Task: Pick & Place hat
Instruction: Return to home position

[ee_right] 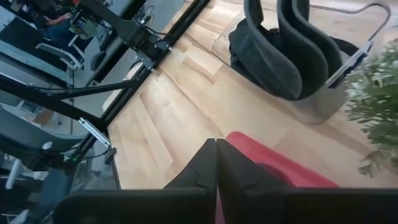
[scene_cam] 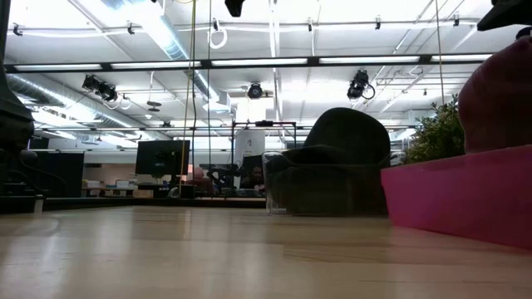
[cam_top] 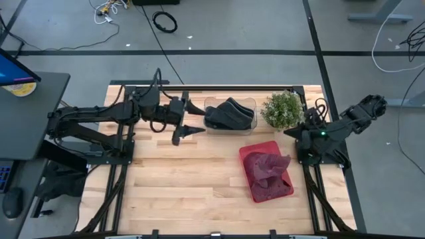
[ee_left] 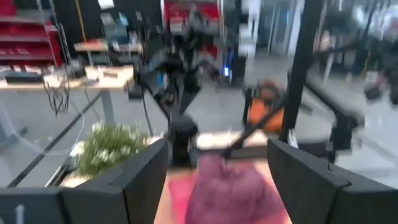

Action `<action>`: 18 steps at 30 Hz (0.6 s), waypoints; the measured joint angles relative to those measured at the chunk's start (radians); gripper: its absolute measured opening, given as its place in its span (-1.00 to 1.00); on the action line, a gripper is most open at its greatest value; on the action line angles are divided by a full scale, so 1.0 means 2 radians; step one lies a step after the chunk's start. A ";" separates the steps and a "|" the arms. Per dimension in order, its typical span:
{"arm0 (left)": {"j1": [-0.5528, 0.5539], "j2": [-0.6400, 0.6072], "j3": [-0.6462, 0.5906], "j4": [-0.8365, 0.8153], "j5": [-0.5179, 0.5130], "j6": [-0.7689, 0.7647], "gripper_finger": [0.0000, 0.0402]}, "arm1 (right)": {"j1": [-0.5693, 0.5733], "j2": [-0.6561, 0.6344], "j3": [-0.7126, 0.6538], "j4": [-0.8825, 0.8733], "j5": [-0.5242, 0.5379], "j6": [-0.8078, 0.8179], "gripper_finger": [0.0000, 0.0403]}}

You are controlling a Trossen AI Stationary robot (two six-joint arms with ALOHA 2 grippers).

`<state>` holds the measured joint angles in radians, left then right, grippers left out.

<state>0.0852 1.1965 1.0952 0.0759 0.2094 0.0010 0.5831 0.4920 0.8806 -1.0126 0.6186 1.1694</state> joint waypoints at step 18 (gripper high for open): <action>-0.032 -0.147 -0.260 0.316 -0.038 -0.109 0.38 | 0.000 -0.038 0.000 -0.015 0.000 -0.001 -0.86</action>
<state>0.0218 0.9016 0.5760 0.7069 0.1337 -0.2162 0.5831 0.4160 0.8806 -1.0420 0.6193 1.1683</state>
